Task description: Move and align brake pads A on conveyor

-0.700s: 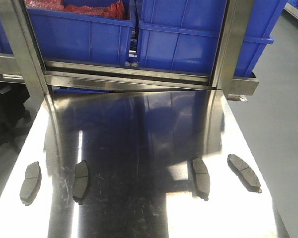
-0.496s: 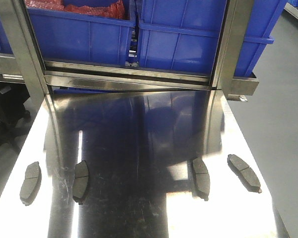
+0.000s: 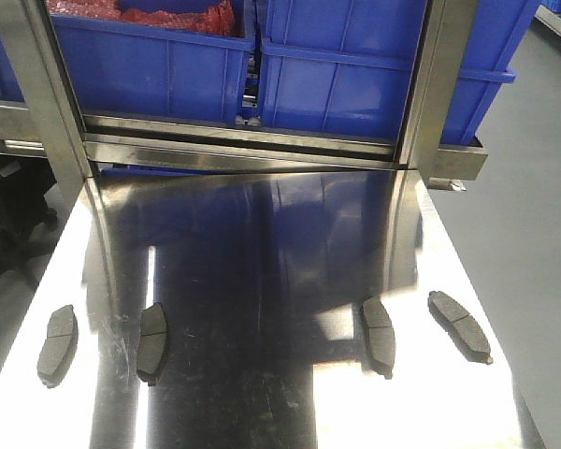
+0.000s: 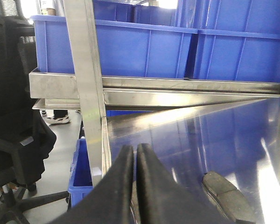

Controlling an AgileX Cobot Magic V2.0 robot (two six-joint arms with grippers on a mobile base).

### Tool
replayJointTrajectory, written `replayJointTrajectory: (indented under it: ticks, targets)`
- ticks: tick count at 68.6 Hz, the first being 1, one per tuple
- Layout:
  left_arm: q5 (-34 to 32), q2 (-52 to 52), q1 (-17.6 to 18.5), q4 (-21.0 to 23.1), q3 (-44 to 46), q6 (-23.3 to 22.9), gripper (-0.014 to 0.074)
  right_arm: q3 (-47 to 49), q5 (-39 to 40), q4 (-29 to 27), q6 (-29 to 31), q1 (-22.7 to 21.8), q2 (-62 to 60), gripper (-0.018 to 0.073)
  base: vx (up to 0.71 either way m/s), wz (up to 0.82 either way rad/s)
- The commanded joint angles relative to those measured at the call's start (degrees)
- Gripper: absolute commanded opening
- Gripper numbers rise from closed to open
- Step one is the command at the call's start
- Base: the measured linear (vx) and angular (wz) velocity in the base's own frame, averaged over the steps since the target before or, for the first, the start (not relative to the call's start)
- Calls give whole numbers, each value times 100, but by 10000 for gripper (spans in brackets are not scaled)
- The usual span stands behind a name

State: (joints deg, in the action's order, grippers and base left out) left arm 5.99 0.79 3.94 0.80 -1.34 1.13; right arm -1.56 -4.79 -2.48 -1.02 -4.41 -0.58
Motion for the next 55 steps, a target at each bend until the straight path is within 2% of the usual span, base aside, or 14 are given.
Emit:
replayJointTrajectory:
  ticks: [1,29,37,44,55]
  targets:
    - [-463,66,-1,17,67,-64,-7,-120,422,19,0,-23,-91,-6,0,0]
    - [-652,66,-1,17,86,-64,-7,-120,422,19,0,-23,-91,-6,0,0]
    - [-827,53,-1,83,277,-249,-7,-120,422,19,0,-23,-91,-6,0,0]
    - [-363,-144,-1,62,827,-445,-7,-120,422,19,0,-23,-91,-6,0,0]
    - [983,-1222,-1,49,2057,-418,-7,-120,422,19,0,-23,-91,-6,0,0]
